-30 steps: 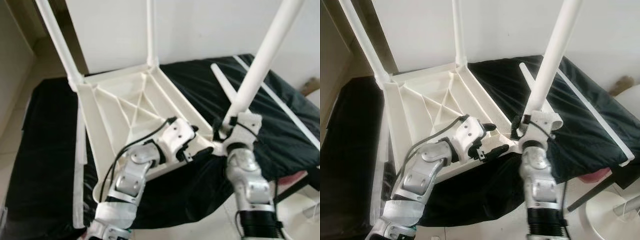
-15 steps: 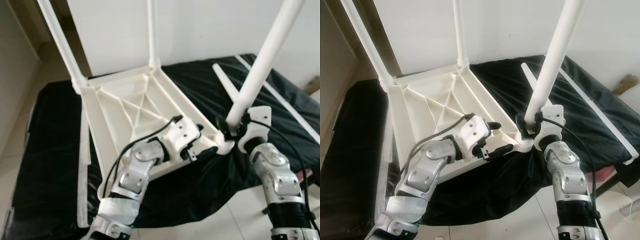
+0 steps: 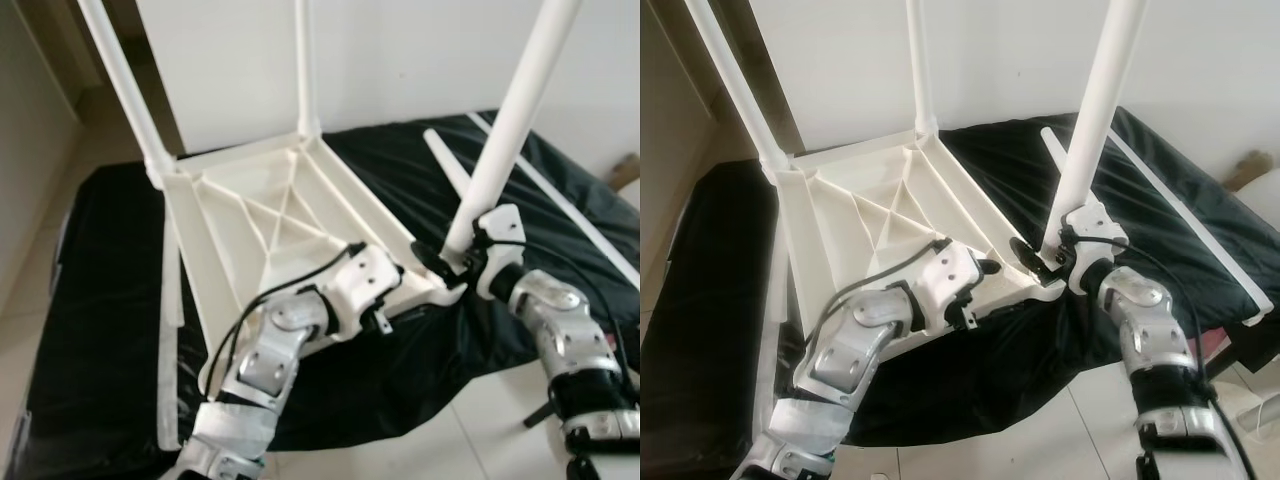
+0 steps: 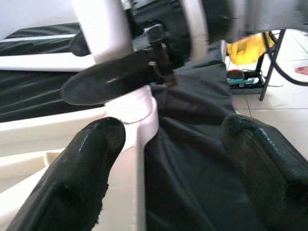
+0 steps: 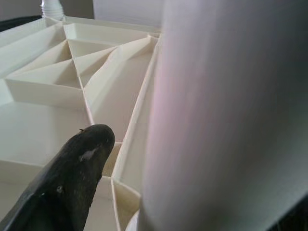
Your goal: Building children table
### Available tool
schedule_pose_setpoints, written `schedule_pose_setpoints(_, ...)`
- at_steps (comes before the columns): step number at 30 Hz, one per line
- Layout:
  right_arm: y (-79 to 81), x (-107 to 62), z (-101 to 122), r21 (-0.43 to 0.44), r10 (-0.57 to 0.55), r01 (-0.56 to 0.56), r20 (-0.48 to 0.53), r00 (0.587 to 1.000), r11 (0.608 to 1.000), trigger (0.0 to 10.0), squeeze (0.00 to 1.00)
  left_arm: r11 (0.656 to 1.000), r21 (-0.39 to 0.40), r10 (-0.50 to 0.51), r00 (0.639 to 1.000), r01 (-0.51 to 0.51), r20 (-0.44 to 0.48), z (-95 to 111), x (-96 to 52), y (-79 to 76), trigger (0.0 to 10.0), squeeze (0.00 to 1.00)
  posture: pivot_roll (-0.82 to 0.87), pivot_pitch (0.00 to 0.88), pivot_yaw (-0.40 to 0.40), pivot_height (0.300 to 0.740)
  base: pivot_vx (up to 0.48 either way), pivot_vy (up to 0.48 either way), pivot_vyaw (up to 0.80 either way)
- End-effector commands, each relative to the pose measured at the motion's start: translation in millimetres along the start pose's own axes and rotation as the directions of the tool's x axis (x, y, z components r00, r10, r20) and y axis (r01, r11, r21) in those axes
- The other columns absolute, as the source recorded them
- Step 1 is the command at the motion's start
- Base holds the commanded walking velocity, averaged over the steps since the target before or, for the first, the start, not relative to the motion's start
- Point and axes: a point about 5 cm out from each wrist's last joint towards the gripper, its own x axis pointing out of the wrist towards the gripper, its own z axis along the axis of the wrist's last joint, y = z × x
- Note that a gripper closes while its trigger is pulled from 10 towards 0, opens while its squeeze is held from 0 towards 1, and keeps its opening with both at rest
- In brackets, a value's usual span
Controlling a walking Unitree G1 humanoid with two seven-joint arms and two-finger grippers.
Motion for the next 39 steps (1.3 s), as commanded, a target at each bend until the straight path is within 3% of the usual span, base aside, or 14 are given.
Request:
schedule_pose_setpoints(1,1.6,0.0,-5,-0.017,0.04,-0.041,-0.028,0.999,0.999,10.0,0.0,1.0,-0.006,0.006,1.0,-0.006,0.001,1,-0.6,-0.7,10.0,0.0,-0.02,0.0,0.003,0.74,0.0,0.0,0.0)
schedule_pose_setpoints(5,0.8,-1.1,-7,-0.016,0.046,-0.046,-0.033,0.998,0.999,10.0,0.0,1.0,-0.01,0.01,1.0,-0.01,0.006,2,-0.8,-0.5,10.0,0.0,-0.02,0.0,0.003,0.74,0.0,0.0,0.0)
schedule_pose_setpoints(6,0.6,-3.6,-11,-0.007,0.047,-0.048,-0.047,0.998,0.999,0.8,0.0,1.0,-0.012,0.013,1.0,-0.013,0.007,3,-0.8,-0.6,10.0,0.0,-0.02,0.0,0.005,0.74,0.0,0.0,0.0)
schedule_pose_setpoints(7,0.8,-5.7,-15,0.006,0.046,-0.046,-0.062,0.997,0.999,0.0,0.0,1.0,-0.013,0.015,1.0,-0.015,0.007,3,-1.1,-0.7,10.0,0.0,-0.02,0.0,0.008,0.74,0.0,0.0,0.0)
schedule_pose_setpoints(21,1.4,-14.3,-37,0.082,-0.015,0.024,-0.111,0.994,0.996,0.0,0.0,1.0,-0.018,0.006,1.0,-0.006,-0.011,2,-4.7,-2.9,10.0,0.0,-0.03,0.0,0.016,0.74,0.0,0.0,0.0)
schedule_pose_setpoints(22,2.0,-14.0,-36,0.092,-0.033,0.042,-0.102,0.994,0.995,4.7,0.0,1.0,-0.019,0.004,1.0,-0.004,-0.013,2,-4.8,-3.3,10.0,0.0,-0.03,0.0,0.015,0.74,0.0,0.0,0.0)
schedule_pose_setpoints(23,2.0,-14.0,-36,0.092,-0.033,0.042,-0.102,0.994,0.995,4.7,0.0,1.0,-0.019,0.004,1.0,-0.004,-0.013,2,-4.8,-3.3,10.0,0.0,-0.03,0.0,0.015,0.74,0.0,0.0,0.0)
schedule_pose_setpoints(24,4.3,-13.6,-36,0.112,-0.055,0.066,-0.093,0.994,0.992,10.0,0.0,1.0,-0.021,0.001,1.0,-0.001,-0.013,1,-4.8,-4.2,10.0,0.0,-0.04,0.0,0.013,0.74,0.0,0.0,0.0)
schedule_pose_setpoints(28,6.4,-13.7,-35,0.124,-0.075,0.085,-0.086,0.993,0.989,10.0,0.0,1.0,-0.022,0.0,1.0,0.0,-0.013,1,-4.8,-5.3,10.0,0.0,-0.04,0.0,0.013,0.74,0.0,0.0,0.0)
schedule_pose_setpoints(30,13.8,-12.6,-38,0.161,-0.164,0.181,-0.112,0.98,0.97,10.0,0.0,1.0,-0.027,-0.005,1.0,0.005,-0.016,1,-4.5,-7.4,10.0,0.0,-0.05,0.0,0.01,0.74,0.0,0.0,0.0)
schedule_pose_setpoints(34,15.8,-11.9,-41,0.173,-0.219,0.241,-0.141,0.966,0.955,10.0,0.0,1.0,-0.029,-0.008,1.0,0.008,-0.015,0,-3.9,-7.9,10.0,0.0,-0.05,0.0,0.011,0.74,0.0,0.0,0.0)
schedule_pose_setpoints(39,14.6,-10.8,-47,0.195,-0.357,0.4,-0.222,0.907,0.895,10.0,0.0,0.999,-0.031,-0.014,1.0,0.014,-0.015,0,-2.8,-8.2,10.0,0.0,-0.06,0.0,0.007,0.74,0.0,0.0,0.0)
